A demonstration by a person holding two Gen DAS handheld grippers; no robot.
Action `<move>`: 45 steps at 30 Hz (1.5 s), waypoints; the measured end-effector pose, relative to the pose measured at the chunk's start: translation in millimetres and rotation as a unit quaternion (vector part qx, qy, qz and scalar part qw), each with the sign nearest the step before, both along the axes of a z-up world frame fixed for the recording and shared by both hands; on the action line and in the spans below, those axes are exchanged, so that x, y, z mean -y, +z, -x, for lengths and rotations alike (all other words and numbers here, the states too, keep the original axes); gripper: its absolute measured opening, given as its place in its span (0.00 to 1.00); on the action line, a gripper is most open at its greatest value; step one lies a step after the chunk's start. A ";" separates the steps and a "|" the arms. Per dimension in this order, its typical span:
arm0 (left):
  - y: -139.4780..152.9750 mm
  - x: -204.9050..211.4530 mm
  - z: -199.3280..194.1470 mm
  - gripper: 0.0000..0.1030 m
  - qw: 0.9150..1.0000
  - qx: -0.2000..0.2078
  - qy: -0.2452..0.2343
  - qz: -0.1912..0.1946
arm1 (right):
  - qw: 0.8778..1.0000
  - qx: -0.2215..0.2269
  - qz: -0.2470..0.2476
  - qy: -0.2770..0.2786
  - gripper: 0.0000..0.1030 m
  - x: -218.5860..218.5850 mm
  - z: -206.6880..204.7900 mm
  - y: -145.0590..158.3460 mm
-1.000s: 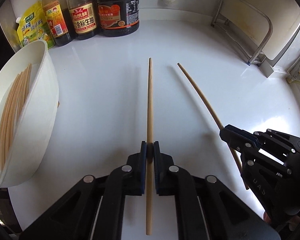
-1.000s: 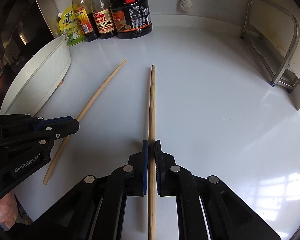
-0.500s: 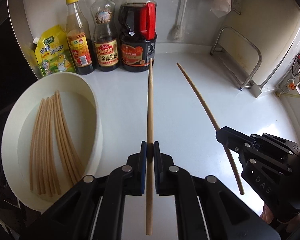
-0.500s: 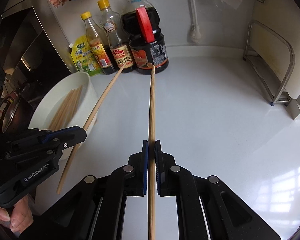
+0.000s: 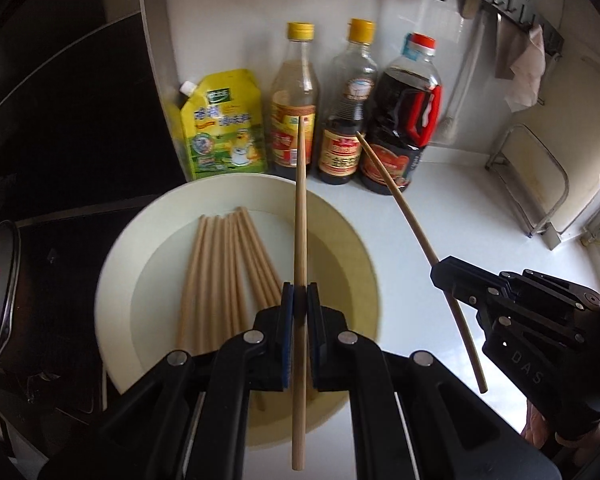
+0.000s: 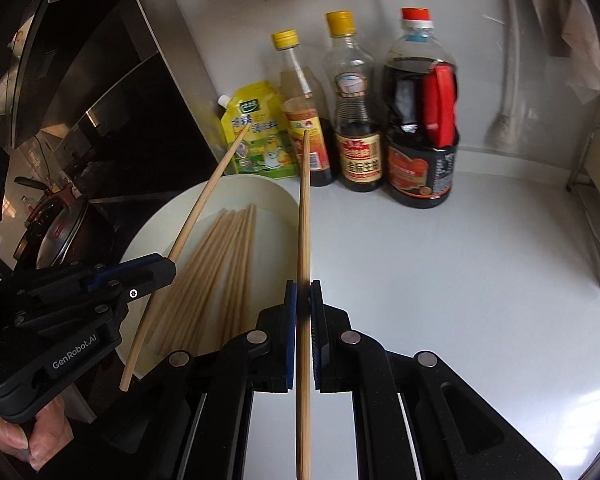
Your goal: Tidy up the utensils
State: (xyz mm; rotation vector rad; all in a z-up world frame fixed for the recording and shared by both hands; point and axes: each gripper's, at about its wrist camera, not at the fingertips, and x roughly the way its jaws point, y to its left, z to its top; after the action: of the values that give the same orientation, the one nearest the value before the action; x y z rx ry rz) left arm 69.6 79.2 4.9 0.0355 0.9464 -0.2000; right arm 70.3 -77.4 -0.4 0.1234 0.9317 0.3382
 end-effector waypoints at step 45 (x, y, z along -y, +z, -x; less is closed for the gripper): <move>-44.4 -77.7 -33.4 0.58 0.995 -0.044 0.090 -0.010 | 0.997 -0.068 0.015 0.018 0.19 -64.1 -29.5 -35.5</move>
State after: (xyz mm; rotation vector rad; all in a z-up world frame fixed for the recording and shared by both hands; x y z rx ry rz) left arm 103.0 156.8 -39.5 -0.0400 1.0327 -0.0253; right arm 99.8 -13.3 -35.8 0.1028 1.0748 0.3511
